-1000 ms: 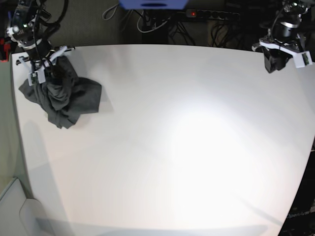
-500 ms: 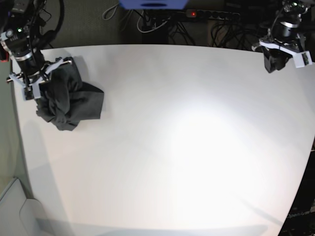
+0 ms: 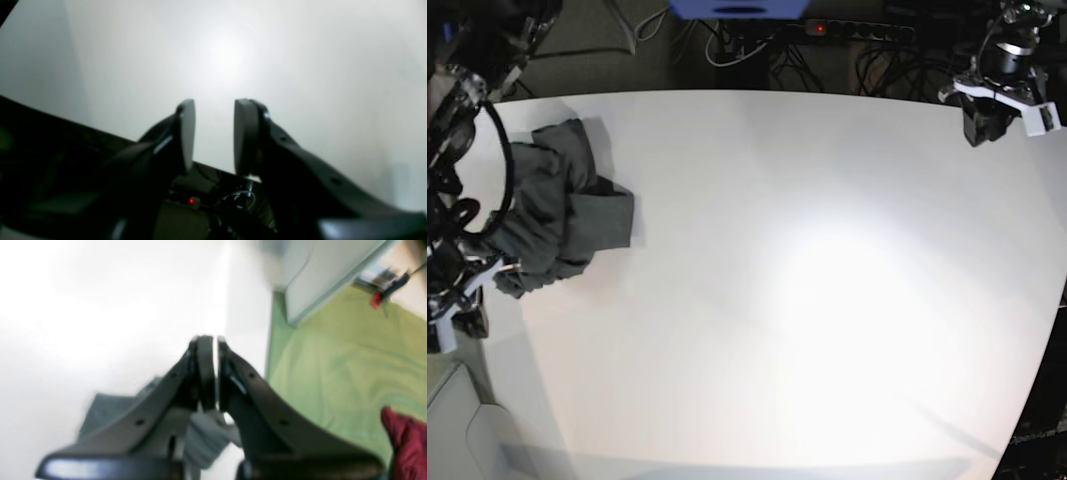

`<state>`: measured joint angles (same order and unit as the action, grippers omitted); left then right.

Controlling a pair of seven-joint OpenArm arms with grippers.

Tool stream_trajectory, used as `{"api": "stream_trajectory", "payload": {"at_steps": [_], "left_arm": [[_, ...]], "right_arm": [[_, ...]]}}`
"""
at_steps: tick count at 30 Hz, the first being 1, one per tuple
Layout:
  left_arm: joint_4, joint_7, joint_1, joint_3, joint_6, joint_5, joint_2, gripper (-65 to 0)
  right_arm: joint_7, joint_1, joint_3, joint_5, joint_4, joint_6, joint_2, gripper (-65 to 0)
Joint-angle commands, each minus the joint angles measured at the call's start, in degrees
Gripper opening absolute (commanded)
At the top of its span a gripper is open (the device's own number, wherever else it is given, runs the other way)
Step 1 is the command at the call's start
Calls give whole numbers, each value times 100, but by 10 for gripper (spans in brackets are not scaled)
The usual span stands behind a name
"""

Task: Layout the t-shirt on the table in an organized manner, then fold the t-shirt properly
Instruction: 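Grasp the t-shirt with the right gripper and drag it toward the table edge, then regrasp the t-shirt fabric with the right gripper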

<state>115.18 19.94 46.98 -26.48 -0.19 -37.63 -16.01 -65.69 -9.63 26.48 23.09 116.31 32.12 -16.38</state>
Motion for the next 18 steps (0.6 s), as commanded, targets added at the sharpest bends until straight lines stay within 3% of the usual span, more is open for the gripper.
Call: {"api": "stream_trajectory", "payload": {"at_steps": [1, 5, 10, 15, 18], "left_arm": [[91, -126, 53, -38, -12, -22, -39, -459], [91, -126, 27, -38, -3, -22, -39, -459], [91, -126, 18, -47, 5, -22, -39, -459], [91, -126, 1, -47, 5, -22, -39, -455], [91, -126, 1, -38, 5, -22, -39, -455]], "right_arm": [[-73, -228, 3, 271, 92, 1, -168, -650], [-855, -791, 3, 1352, 74, -25, -265, -650], [-890, -466, 11, 1414, 4, -25, -256, -650], [-257, 334, 3, 1396, -75, -25, -309, -648], [173, 783, -33, 1194, -128, -34, -388, -593]]}}
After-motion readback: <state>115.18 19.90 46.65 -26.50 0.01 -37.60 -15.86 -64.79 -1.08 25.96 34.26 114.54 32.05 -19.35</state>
